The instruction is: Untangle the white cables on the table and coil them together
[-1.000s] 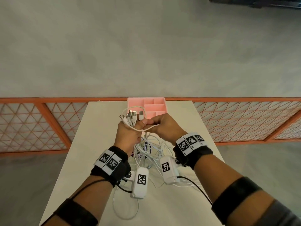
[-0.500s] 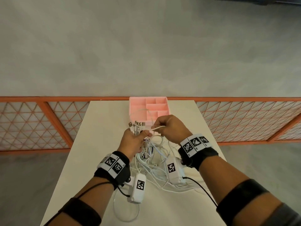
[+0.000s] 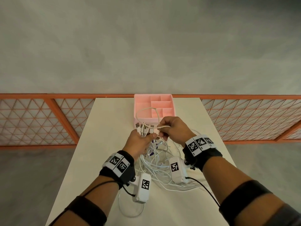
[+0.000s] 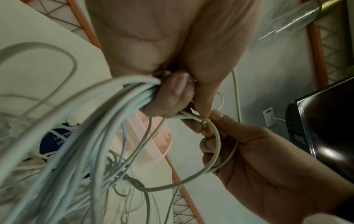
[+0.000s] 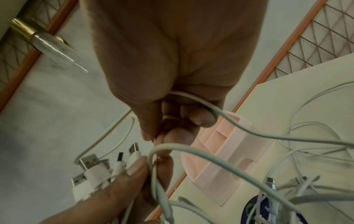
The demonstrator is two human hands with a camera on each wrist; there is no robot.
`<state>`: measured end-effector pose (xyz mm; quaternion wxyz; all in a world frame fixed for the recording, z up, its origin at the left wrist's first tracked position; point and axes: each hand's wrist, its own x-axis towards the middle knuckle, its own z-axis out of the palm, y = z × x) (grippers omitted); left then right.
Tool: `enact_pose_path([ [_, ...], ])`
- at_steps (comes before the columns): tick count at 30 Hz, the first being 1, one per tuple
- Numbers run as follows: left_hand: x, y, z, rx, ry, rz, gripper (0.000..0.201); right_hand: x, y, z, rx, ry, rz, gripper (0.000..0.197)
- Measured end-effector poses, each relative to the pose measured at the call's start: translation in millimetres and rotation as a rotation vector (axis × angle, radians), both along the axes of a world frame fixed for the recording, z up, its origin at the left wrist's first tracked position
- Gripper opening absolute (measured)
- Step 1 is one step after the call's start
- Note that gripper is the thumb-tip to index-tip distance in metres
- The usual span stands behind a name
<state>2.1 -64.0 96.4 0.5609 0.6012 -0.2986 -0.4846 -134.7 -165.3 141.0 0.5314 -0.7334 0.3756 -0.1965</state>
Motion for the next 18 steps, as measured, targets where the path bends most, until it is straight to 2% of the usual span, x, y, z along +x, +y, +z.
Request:
enact_pose_path([
  [3, 3.2, 0.9, -4.0, 0.036, -0.020, 0.019, 0.011, -1.0, -1.7, -4.2, -0.024, 0.015, -0.054, 0.014],
  [7, 5.8, 0.4, -11.0, 0.039, -0.043, 0.087, 0.025, -2.1, -0.4, -8.2, -0.007, 0.045, -0.092, 0.014],
  [11, 3.8, 3.0, -10.8, 0.013, -0.010, 0.141, 0.010, -2.9, 2.3, -13.5, 0.041, 0.054, -0.121, 0.017],
  [15, 6.8, 5.8, -13.7, 0.035, 0.021, 0.188, 0.012, -8.5, 1.6, -15.3, 0.092, 0.054, -0.143, 0.015],
  [18, 17.9, 11.4, -19.8, 0.087, 0.078, 0.281, 0.012, -24.5, -9.3, -15.8, 0.184, 0.013, -0.248, 0.024],
])
